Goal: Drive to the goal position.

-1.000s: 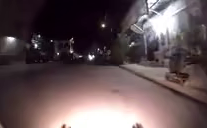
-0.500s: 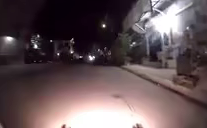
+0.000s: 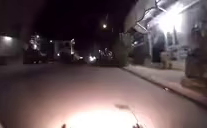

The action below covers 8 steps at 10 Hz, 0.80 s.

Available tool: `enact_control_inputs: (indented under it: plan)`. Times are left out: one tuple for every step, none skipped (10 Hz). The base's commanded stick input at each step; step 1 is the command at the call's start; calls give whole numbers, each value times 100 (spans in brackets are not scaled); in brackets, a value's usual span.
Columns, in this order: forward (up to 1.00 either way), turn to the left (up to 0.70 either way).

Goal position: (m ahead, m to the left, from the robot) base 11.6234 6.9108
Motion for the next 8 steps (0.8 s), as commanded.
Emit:
enact_control_inputs:
  plan:
    - [60, -6]
    - [60, -12]
    - [60, -15]
    - [60, -15]
    - [60, -15]
    - [60, -10]
    - [60, 0]
    - [60, 0]
